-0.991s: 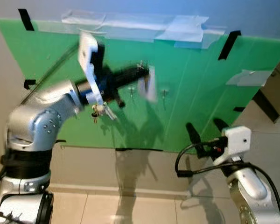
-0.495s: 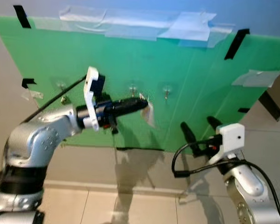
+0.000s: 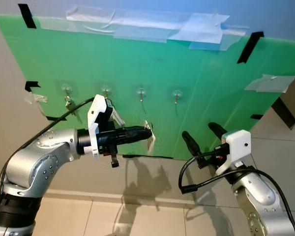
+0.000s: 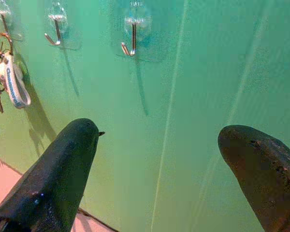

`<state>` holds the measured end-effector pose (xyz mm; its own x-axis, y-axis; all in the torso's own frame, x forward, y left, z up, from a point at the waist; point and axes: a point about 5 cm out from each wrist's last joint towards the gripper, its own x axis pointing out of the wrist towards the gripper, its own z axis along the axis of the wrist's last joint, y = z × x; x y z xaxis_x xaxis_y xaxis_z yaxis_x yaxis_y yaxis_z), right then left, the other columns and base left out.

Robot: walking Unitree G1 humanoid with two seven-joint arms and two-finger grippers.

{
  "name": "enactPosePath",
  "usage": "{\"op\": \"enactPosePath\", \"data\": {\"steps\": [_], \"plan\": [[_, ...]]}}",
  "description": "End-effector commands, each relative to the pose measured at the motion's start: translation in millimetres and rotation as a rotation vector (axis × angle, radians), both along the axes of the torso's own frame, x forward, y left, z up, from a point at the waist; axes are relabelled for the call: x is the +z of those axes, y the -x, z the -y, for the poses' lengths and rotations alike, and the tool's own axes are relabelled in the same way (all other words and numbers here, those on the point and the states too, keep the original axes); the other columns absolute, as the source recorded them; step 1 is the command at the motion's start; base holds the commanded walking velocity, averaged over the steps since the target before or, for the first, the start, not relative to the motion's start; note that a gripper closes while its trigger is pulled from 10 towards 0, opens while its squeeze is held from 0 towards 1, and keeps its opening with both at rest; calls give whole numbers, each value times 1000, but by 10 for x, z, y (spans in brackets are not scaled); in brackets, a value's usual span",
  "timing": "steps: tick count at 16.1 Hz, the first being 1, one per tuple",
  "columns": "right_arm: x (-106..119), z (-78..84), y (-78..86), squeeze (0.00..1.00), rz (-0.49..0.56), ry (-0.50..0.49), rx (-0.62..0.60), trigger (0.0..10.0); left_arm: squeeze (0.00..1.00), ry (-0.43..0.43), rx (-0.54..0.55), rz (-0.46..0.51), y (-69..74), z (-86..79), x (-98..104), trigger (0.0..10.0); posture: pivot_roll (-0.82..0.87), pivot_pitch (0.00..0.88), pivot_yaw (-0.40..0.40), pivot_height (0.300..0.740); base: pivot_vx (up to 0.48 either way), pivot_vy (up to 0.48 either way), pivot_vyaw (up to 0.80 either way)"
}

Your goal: Hang keys on a hook

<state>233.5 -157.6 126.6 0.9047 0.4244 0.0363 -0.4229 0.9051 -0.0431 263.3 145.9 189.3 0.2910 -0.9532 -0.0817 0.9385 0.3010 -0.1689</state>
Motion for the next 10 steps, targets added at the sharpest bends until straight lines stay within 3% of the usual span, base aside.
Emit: {"op": "enactPosePath", "data": {"steps": [1, 7, 10], "plan": [[9, 33, -28, 0, 7, 4, -2, 10000, 0, -45, 6, 31, -17, -28, -47, 10000, -36, 0, -25, 740, 0, 0, 0], [-57, -10, -17, 0, -3, 4, 13, 10000, 0, -70, 61, 58, -214, -151, -99, 10000, -40, 0, -25, 740, 0, 0, 0], [-80, -8, 0, 0, -6, 5, 18, 10000, 0, -5, 83, 65, -335, -164, -34, 10000, -44, 0, -27, 740, 0, 0, 0]]}}
